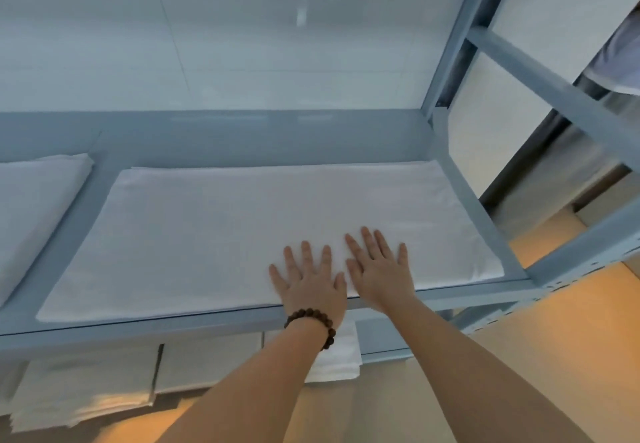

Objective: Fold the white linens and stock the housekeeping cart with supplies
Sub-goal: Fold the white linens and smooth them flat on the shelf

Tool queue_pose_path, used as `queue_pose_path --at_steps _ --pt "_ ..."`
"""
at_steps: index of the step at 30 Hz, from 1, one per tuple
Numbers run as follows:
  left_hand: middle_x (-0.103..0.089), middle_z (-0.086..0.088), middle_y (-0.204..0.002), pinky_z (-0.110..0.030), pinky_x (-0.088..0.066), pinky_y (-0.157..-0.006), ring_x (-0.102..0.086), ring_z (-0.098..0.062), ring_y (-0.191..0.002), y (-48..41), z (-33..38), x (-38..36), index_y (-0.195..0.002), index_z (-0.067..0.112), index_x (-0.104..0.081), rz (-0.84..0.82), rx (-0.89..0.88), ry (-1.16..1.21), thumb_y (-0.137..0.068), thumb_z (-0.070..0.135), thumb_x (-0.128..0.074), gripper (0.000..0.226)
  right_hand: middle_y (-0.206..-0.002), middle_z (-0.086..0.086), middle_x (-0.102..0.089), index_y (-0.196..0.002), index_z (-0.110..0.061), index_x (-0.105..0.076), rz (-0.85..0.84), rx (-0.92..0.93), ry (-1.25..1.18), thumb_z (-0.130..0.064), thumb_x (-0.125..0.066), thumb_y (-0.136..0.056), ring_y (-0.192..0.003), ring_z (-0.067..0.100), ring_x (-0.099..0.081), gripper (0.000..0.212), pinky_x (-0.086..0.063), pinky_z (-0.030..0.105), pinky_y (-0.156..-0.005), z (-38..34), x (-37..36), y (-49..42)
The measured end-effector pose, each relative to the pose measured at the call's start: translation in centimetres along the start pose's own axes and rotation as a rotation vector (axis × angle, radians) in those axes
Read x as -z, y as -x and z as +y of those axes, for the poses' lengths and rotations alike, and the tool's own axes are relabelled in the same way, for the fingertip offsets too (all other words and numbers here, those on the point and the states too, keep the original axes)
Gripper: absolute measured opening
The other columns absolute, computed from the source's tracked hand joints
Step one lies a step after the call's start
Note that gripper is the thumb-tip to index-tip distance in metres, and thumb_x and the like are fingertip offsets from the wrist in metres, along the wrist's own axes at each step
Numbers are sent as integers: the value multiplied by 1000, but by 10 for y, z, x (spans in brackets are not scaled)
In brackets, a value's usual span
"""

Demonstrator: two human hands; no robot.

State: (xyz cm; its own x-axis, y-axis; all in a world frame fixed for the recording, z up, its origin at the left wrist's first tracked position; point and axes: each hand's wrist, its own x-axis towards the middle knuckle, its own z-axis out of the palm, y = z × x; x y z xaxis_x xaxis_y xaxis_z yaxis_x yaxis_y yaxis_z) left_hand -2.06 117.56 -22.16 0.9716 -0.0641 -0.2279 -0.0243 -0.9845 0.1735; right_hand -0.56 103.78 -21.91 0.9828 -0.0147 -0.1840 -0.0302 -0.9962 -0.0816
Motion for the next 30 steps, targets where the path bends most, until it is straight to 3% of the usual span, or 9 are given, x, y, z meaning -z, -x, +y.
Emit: queue_pose_path --at_steps 9,13,16,20,25,30 --pt "10 4 -161 -62 6 -112 15 -31 -146 3 3 -14 -149 40 12 132 16 -53 -90 58 0 62 -159 -10 14 -145 -45 17 51 -155 63 -56 3 -93 -146 13 13 55 4 48 -118 125 0 3" --pt "9 3 -161 -62 7 -111 15 -31 -146 -1 2 -14 -148 41 14 124 5 -78 -88 58 6 63 -158 -9 18 -143 -46 20 -4 -154 66 -58 3 -92 -146 14 15 55 5 52 -116 137 8 -10" --pt "7 4 -161 -61 6 -112 12 -30 -147 -10 -7 -11 -148 42 12 136 -20 -103 -85 59 10 65 -156 -11 23 -144 -45 19 -34 -59 70 -60 0 -93 -146 15 18 57 7 54 -115 126 13 -19" --pt "11 8 -160 -57 6 -114 13 -26 -147 -32 -36 0 -147 45 12 139 -93 -127 -82 60 14 67 -157 -10 23 -143 -44 23 -3 46 113 -63 2 -91 -144 11 21 60 8 45 -118 135 13 -12" --pt "13 9 -160 -56 5 -114 15 -23 -146 -48 -59 8 -146 48 12 115 -146 -142 -93 58 -2 57 -157 -10 22 -143 -43 21 -38 163 121 -60 -7 -95 -145 12 20 58 9 44 -118 136 22 -24" --pt "14 13 -159 -53 5 -115 15 -21 -146 -62 -92 20 -139 51 23 90 -196 -186 -81 64 13 60 -153 -16 24 -138 -48 26 -9 263 120 -63 -4 -91 -145 10 19 57 13 44 -117 122 21 -32"
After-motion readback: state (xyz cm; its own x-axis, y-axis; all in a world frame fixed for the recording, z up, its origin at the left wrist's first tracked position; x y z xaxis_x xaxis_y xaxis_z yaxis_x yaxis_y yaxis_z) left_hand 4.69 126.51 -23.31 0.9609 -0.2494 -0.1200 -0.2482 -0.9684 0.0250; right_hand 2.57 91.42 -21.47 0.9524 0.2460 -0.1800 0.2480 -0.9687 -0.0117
